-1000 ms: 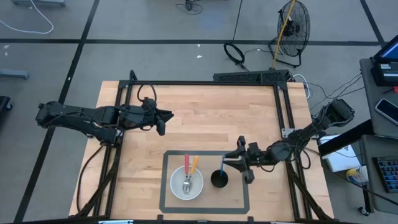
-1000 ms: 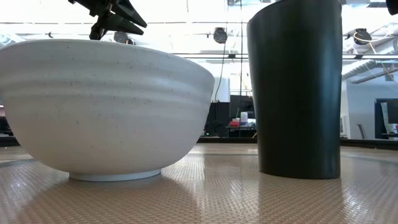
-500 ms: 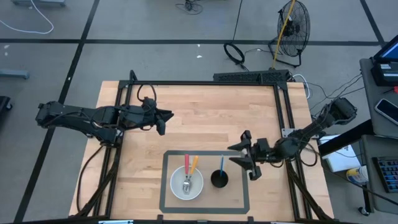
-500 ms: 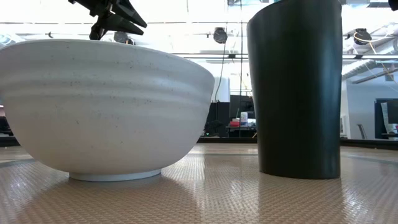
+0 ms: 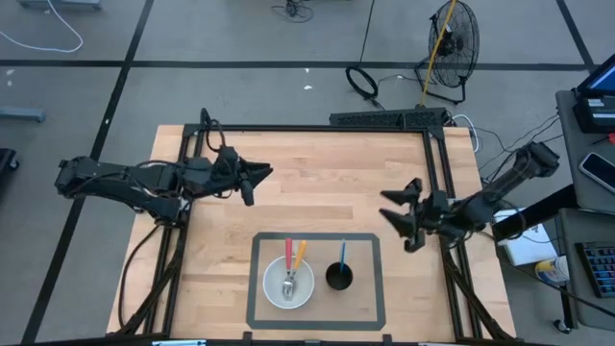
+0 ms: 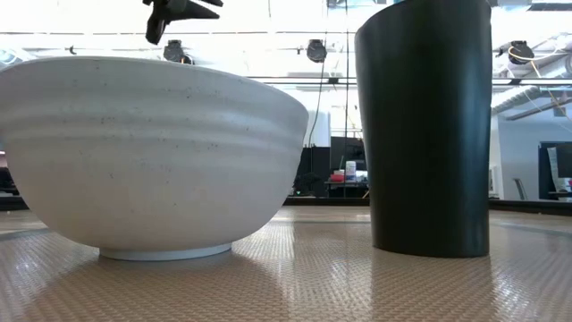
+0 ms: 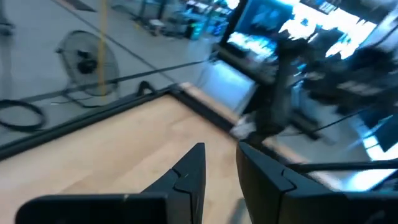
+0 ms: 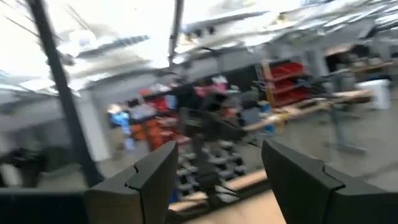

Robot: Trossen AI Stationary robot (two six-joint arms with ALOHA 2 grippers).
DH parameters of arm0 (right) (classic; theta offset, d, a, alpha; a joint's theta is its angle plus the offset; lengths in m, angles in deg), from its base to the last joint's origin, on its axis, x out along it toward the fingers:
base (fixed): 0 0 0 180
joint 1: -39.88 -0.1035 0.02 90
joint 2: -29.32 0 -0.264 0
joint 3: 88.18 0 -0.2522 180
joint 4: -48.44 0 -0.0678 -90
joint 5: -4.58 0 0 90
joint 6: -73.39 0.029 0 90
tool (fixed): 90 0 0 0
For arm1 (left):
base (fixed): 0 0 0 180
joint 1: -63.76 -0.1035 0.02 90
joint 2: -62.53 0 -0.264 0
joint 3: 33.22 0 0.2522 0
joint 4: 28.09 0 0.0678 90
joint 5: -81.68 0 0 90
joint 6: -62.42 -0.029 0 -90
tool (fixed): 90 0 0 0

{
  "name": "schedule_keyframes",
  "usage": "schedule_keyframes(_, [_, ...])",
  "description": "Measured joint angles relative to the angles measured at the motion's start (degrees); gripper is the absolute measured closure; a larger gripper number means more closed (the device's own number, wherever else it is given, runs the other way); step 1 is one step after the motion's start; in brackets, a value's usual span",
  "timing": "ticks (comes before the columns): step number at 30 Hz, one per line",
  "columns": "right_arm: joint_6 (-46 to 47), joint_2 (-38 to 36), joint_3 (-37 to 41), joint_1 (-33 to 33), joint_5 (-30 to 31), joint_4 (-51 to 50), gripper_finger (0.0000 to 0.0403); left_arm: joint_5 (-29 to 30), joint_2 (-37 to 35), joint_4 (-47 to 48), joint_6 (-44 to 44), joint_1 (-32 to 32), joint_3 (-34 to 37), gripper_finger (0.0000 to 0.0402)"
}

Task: Pick & Place Utensil
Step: Return to Home Position

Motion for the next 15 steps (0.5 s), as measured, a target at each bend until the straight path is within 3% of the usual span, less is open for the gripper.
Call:
schedule_keyframes(3, [-5.2, -6.19, 0.0, -2.46, 3.16, -9.77, 0.0175, -4.53, -0.96, -3.2, -0.19, 0.11, 0.0, 0.0309])
schedule_keyframes(8, [-6.83, -16.11, -0.02, -4.34, 2.94, -20.33, 0.0175, -21.39, -2.34, -9.16, -18.85, -0.09, -0.02, 0.0309])
schedule_keyframes(15, [-3.25, -29.51, 0.0, -3.49, 2.94, -40.69, 0.0182, -28.23, -3.0, -3.38, -24.57, -8.42, -0.04, 0.0309])
